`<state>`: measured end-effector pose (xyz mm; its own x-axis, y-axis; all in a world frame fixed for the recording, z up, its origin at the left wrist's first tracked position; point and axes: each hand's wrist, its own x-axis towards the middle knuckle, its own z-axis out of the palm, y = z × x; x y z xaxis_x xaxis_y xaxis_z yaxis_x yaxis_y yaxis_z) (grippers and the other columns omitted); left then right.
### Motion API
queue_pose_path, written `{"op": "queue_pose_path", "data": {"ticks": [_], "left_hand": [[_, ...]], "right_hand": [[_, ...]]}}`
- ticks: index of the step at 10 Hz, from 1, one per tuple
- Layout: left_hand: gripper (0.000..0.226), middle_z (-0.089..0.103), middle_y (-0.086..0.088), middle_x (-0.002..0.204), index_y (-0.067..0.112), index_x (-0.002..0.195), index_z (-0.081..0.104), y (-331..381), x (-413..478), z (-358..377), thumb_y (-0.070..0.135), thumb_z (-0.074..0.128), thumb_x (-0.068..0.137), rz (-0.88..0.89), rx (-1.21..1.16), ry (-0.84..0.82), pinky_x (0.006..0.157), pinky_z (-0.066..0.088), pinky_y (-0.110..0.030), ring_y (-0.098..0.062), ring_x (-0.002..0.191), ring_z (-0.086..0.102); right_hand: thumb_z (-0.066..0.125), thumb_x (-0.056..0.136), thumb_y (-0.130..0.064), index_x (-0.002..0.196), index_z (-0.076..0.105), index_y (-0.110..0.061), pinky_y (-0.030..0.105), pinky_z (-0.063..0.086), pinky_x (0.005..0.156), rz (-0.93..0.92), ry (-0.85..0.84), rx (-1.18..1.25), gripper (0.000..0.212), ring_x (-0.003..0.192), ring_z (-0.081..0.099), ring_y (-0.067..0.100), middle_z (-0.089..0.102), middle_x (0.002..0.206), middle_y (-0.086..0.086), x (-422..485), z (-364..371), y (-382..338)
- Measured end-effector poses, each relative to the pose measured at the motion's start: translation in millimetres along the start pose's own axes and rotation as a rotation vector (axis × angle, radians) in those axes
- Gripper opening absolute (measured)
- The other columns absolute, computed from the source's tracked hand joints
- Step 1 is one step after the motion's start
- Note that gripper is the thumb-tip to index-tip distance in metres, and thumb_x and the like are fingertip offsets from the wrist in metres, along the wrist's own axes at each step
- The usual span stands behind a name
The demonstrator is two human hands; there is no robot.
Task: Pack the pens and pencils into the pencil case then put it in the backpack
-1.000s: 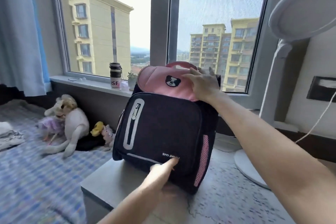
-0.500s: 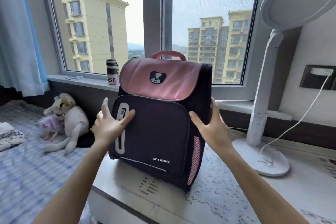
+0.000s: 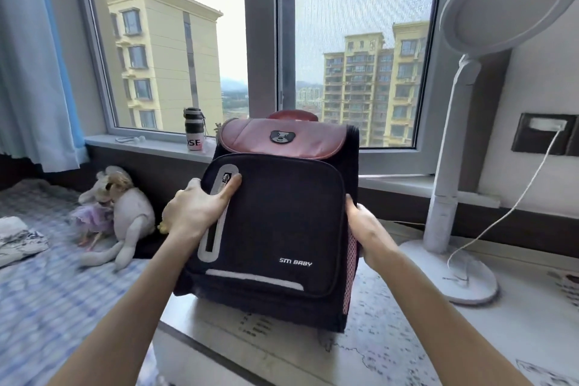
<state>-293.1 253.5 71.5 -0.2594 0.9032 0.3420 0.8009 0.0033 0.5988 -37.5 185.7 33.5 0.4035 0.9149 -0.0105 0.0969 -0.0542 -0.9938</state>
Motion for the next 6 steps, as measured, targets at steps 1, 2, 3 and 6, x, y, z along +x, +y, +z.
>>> {"op": "queue_pose_path", "data": {"ticks": [1,2,3,6], "left_hand": [[0.111,0.059,-0.018,0.118,0.014,0.118,0.050,7.7,2.2,2.5,0.096,0.016,0.051,-0.015,0.064,0.002,0.091,0.044,-0.049,-0.039,0.112,0.053],[0.105,0.054,-0.021,0.124,0.011,0.122,0.047,18.8,10.9,10.5,0.092,0.022,0.059,-0.027,0.050,-0.075,0.094,0.042,-0.047,-0.040,0.117,0.048],[0.095,0.044,-0.024,0.132,0.008,0.129,0.039,33.6,11.7,10.8,0.082,0.035,0.070,-0.072,0.012,-0.091,0.097,0.036,-0.050,-0.042,0.123,0.041],[0.069,0.042,-0.026,0.132,0.014,0.133,0.035,61.6,-8.5,5.9,0.060,0.046,0.083,0.377,0.004,0.143,0.102,0.029,-0.052,-0.042,0.123,0.038]], "right_hand": [[0.032,0.094,-0.054,0.128,0.046,-0.017,0.047,0.041,0.102,0.007,0.003,-0.037,0.053,0.116,0.054,0.026,0.057,0.128,0.005,10.1,-1.9,-7.0],[0.034,0.090,-0.060,0.141,0.032,-0.015,0.049,0.036,0.105,0.038,0.045,-0.101,0.068,0.126,0.046,0.030,0.046,0.141,0.009,19.4,-2.5,-10.5],[0.034,0.081,-0.072,0.144,0.023,-0.020,0.052,0.036,0.104,0.059,0.077,-0.188,0.083,0.128,0.043,0.033,0.043,0.144,0.009,25.5,-7.3,-10.0],[0.037,0.089,-0.060,0.143,0.027,-0.021,0.046,0.034,0.107,-0.200,0.226,-0.338,0.068,0.131,0.040,0.029,0.042,0.144,0.010,-8.3,-30.0,-26.3]]}}
